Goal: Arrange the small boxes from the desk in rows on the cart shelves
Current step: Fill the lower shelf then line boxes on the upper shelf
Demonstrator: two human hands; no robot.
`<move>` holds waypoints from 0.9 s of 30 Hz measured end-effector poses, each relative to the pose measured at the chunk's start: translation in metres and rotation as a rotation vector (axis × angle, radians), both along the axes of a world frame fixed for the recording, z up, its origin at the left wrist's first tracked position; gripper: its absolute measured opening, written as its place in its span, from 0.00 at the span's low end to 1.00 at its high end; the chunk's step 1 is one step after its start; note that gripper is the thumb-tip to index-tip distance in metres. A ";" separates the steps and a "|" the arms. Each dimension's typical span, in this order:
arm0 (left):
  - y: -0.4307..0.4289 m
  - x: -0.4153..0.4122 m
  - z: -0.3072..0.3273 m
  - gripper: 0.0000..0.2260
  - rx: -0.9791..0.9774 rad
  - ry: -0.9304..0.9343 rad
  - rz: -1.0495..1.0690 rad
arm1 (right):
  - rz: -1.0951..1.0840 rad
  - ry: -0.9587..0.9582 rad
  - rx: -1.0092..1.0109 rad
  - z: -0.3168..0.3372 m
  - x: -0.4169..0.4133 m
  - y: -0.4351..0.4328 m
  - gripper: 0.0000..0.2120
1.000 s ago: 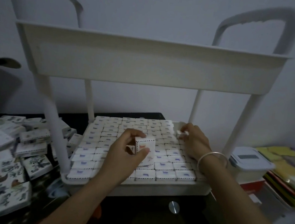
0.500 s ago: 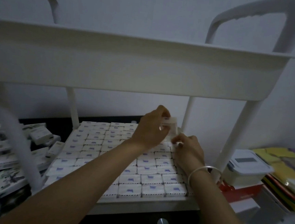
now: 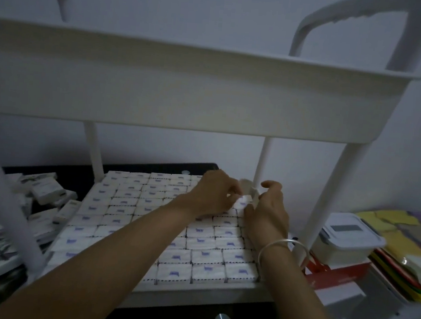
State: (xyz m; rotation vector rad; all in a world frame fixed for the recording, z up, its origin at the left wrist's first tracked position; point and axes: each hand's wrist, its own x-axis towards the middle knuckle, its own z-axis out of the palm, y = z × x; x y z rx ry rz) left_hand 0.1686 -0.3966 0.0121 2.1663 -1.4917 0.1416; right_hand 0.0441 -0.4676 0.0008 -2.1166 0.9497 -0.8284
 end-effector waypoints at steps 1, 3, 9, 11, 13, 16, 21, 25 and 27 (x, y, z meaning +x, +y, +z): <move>0.003 0.000 -0.001 0.11 0.027 0.001 0.013 | 0.006 0.012 -0.022 0.002 -0.001 0.002 0.20; 0.014 -0.004 0.001 0.15 0.059 0.004 0.046 | 0.024 0.032 -0.116 0.007 -0.002 0.006 0.22; 0.095 -0.053 0.023 0.13 -0.138 0.184 0.163 | 0.331 -0.040 -0.576 0.033 -0.014 0.035 0.13; 0.139 -0.067 0.024 0.12 -0.232 0.183 0.170 | 0.464 -0.056 -0.631 0.046 -0.016 0.062 0.08; 0.186 -0.079 0.023 0.11 -0.309 0.214 0.181 | 0.609 -0.095 -0.643 0.057 -0.017 0.100 0.09; 0.251 -0.094 0.018 0.14 -0.353 0.242 0.249 | 0.781 -0.205 -0.710 0.062 -0.021 0.163 0.11; 0.343 -0.091 0.004 0.09 -0.407 0.184 0.458 | 1.044 -0.282 -0.745 0.046 -0.005 0.256 0.09; 0.408 -0.056 -0.007 0.09 -0.389 0.008 0.684 | 1.116 -0.194 -0.689 0.027 0.024 0.314 0.05; 0.431 -0.028 -0.012 0.07 -0.360 -0.107 0.818 | 1.088 -0.125 -0.594 0.016 0.044 0.331 0.07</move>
